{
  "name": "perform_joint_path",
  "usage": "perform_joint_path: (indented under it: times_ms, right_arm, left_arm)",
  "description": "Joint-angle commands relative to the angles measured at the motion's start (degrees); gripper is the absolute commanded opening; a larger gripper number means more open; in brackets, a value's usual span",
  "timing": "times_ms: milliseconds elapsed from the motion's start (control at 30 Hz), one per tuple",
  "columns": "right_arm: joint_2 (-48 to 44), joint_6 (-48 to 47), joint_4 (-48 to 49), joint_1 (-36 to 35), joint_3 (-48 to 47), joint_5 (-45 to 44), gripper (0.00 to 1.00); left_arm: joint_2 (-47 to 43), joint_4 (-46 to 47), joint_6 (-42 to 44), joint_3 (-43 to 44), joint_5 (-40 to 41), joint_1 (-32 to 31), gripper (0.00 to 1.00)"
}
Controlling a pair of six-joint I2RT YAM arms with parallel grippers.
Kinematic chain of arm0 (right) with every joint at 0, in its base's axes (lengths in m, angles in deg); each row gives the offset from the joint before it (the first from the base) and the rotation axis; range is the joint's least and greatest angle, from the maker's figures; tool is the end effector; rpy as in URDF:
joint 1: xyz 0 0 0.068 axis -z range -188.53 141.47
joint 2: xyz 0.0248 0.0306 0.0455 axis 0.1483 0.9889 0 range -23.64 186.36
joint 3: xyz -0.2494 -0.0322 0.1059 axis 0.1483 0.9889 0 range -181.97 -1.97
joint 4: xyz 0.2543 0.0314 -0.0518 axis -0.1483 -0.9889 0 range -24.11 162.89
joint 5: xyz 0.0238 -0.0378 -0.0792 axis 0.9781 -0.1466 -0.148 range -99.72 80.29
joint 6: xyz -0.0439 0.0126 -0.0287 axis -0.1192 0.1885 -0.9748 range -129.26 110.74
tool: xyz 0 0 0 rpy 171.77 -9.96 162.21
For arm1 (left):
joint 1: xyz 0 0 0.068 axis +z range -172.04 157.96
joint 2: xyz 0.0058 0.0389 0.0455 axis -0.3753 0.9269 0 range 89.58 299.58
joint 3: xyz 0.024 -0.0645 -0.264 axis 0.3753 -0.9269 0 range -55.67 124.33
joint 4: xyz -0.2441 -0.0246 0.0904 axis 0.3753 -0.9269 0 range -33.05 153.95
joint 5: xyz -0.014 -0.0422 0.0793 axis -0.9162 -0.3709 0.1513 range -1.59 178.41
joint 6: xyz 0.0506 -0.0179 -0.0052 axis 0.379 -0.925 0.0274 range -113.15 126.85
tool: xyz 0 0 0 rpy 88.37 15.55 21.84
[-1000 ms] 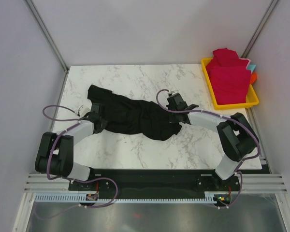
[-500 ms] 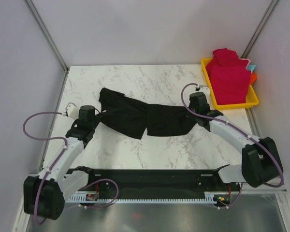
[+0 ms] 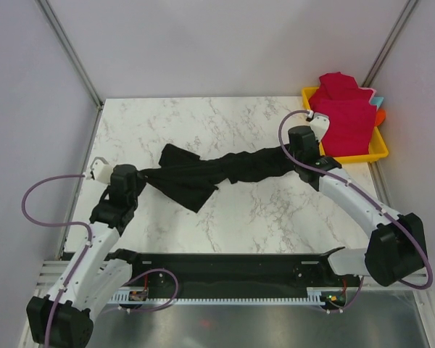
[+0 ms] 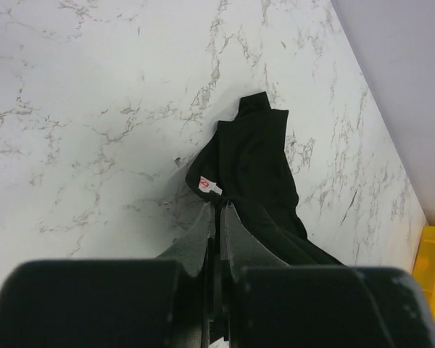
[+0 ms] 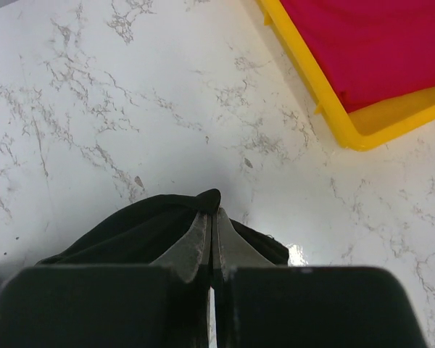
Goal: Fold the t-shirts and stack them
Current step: Flatten the tshirt out
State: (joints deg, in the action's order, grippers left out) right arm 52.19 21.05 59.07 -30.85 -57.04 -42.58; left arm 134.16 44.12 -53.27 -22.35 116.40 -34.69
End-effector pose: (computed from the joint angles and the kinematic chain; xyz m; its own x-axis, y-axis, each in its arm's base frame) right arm 0.2767 0.0927 0.2798 -0.4059 0.2916 -0.8662 0.3463 0.9261 0.1495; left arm 0.1737 -0.0219 0.2553 -0.0786 -0.7671 -0.6367 -0.5360 0.5711 -0.6218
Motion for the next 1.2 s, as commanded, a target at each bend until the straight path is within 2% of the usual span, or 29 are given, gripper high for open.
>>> perform_joint_path:
  times_ms: [0, 167, 267, 300, 467, 533, 600, 633, 667, 700, 767, 833, 900, 1033, 1167]
  right_arm:
    - [-2.25, 0.46, -1.73, 0.44, -2.85, -3.70, 0.00]
    - [-8.95, -1.65, -3.92, 0.53, -2.76, 3.58, 0.03]
    - [-15.77, -2.00, -7.17, 0.53, -2.50, 8.41, 0.03]
    - [-17.54, -2.09, -7.53, 0.53, -1.98, 12.60, 0.04]
    - [-26.77, -2.44, -10.60, 0.53, 1.80, 24.32, 0.04]
    - [-26.88, -2.27, -10.78, 0.53, 1.29, 27.74, 0.05]
    - [-22.94, -2.44, -11.22, 0.53, -0.91, 27.07, 0.06]
    - [-20.66, -2.36, -11.49, 0.62, -3.96, 25.84, 0.06]
    - [-18.20, -2.27, -11.84, 1.57, -5.56, 24.79, 0.13]
    - [-12.00, -2.27, -12.45, 2.19, -7.49, 25.39, 0.46]
    - [-3.99, -2.44, -14.81, 2.90, -13.03, 28.19, 0.63]
    - [-2.19, -2.62, -13.78, 2.90, -12.36, 31.35, 0.73]
    - [-2.79, -2.71, -10.53, 1.68, -9.98, 32.77, 0.84]
    - [-3.76, -6.73, -6.57, -2.36, -2.43, 36.63, 0.84]
    - [-2.45, -11.48, -2.71, -12.35, 1.19, 36.73, 0.81]
  left_arm:
    - [-3.00, -3.37, 2.97, 6.22, 3.31, 0.16, 0.02]
    - [-8.27, -5.57, 5.18, 12.02, -1.01, 0.16, 0.02]
    - [-9.68, -10.38, 7.81, 19.74, -4.16, 0.16, 0.02]
    - [-10.12, -13.71, 9.21, 23.85, -4.34, 0.16, 0.02]
    - [-12.76, -18.83, 13.18, 33.29, -5.40, 0.16, 0.02]
    - [-10.75, -19.62, 13.80, 37.50, -6.54, 0.16, 0.02]
    - [-6.81, -19.89, 13.80, 41.71, -8.91, 0.16, 0.02]
    - [-0.52, -20.07, 13.89, 43.39, -9.70, 0.16, 0.02]
    - [2.76, -21.02, 14.06, 45.15, -10.40, 0.16, 0.02]
    - [6.71, -22.25, 14.06, 49.25, -11.63, 0.16, 0.02]
    - [14.37, -24.10, 14.41, 52.53, -14.17, 0.16, 0.02]
    - [16.76, -24.11, 15.29, 53.87, -18.05, 0.25, 0.02]
    - [17.82, -23.85, 15.38, 52.65, -17.45, 0.16, 0.02]
    - [18.17, -22.18, 16.35, 49.21, -14.55, 0.16, 0.02]
    - [19.05, -21.56, 18.10, 49.29, -14.10, 0.16, 0.02]
